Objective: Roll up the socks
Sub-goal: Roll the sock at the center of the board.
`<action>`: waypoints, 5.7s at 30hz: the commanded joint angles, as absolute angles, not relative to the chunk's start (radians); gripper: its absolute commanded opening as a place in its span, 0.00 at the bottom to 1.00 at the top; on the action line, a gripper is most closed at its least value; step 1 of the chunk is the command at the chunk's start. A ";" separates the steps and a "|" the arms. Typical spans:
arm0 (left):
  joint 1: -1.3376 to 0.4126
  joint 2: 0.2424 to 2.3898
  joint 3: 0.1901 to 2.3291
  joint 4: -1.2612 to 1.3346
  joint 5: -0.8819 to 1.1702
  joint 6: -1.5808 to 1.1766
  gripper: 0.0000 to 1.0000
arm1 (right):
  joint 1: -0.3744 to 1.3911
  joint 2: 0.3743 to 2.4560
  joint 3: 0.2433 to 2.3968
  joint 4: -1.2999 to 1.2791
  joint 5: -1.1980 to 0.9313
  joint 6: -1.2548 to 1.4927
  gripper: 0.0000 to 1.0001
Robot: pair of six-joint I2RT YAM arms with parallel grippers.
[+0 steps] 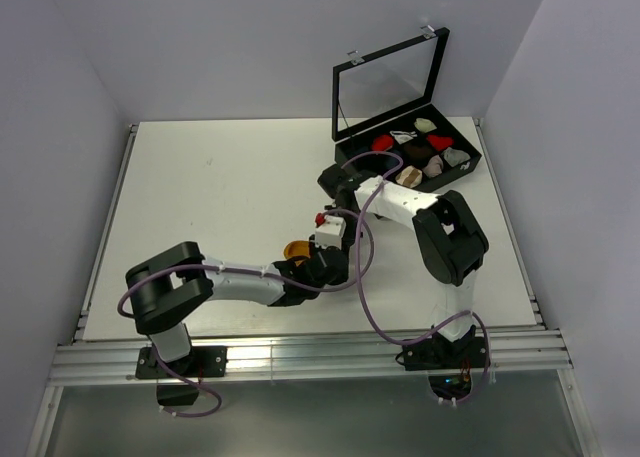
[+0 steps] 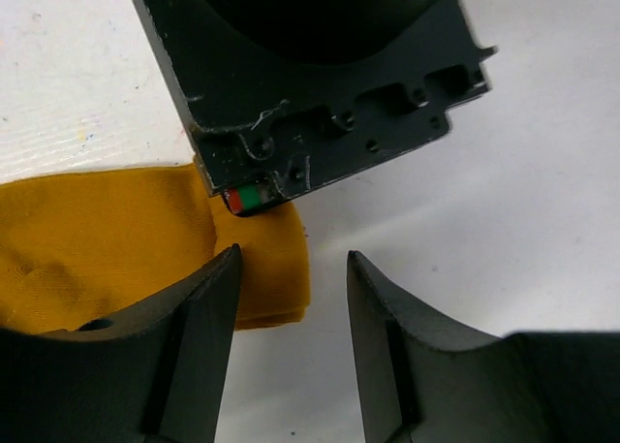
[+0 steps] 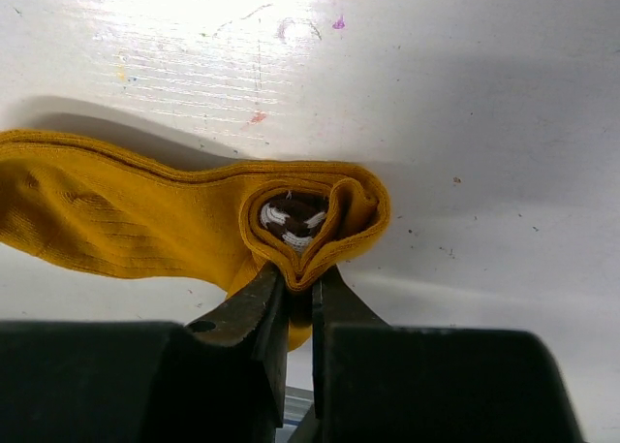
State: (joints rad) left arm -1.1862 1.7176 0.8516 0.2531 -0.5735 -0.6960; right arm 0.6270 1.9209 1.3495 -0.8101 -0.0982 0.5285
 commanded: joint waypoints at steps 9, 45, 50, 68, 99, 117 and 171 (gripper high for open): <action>-1.197 1.821 0.899 0.091 -0.678 -0.842 0.46 | 0.637 1.937 1.330 -0.805 -0.143 0.548 0.13; -0.940 1.447 0.212 0.526 -0.229 -1.509 0.05 | 0.623 1.571 0.798 0.064 -0.468 0.706 0.66; -0.928 1.450 0.167 0.552 -0.212 -1.554 0.05 | 0.627 1.643 0.775 0.158 -0.509 0.721 0.66; -0.894 1.416 0.100 0.522 -0.169 -1.618 0.08 | 0.667 1.858 0.770 0.362 -0.620 0.735 0.39; -0.799 1.531 0.649 0.218 -0.219 -0.908 0.50 | 0.561 1.649 0.959 -0.342 -0.172 0.522 0.00; -1.173 1.557 0.807 0.117 -0.606 -0.775 0.56 | 0.653 1.839 1.262 -0.712 -0.071 0.514 0.00; -0.859 1.431 0.278 0.460 -0.091 -1.402 0.01 | 0.598 1.568 0.750 0.135 -0.483 0.810 0.65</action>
